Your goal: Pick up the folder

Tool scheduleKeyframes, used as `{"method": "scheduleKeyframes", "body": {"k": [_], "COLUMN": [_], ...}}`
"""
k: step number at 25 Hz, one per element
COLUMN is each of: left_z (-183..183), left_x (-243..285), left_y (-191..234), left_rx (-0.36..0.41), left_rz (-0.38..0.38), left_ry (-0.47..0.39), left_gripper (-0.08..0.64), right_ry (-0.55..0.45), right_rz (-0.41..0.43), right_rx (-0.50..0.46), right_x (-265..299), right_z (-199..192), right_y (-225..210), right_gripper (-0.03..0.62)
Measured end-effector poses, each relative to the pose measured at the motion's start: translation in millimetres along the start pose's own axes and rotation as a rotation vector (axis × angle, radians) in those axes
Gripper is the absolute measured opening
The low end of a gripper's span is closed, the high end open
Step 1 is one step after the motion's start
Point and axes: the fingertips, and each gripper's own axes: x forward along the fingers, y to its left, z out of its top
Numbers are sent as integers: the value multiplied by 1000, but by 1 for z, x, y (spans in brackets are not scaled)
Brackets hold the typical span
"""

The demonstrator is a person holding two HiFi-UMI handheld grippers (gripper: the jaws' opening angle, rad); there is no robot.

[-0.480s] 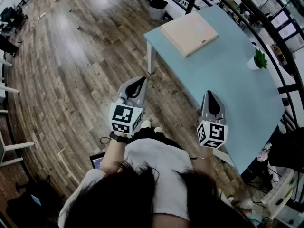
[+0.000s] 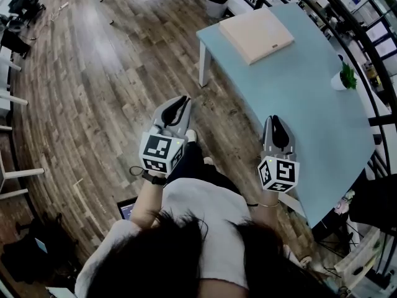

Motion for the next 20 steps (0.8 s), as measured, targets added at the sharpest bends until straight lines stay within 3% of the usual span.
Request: {"method": "scheduleKeyframes", "body": {"k": [9, 20], "left_z": [-6, 38], "left_x": [22, 111], "left_y": [38, 156], "left_rx": [-34, -21], "left_rz": [32, 21], "left_ry": [9, 4], "left_gripper": [65, 95], "right_ry": [32, 9], "right_rz": [73, 94], "right_rx": [12, 45], "right_x": [53, 202], "right_z": [-1, 42], "right_y": [17, 43], "right_gripper": [87, 91]}}
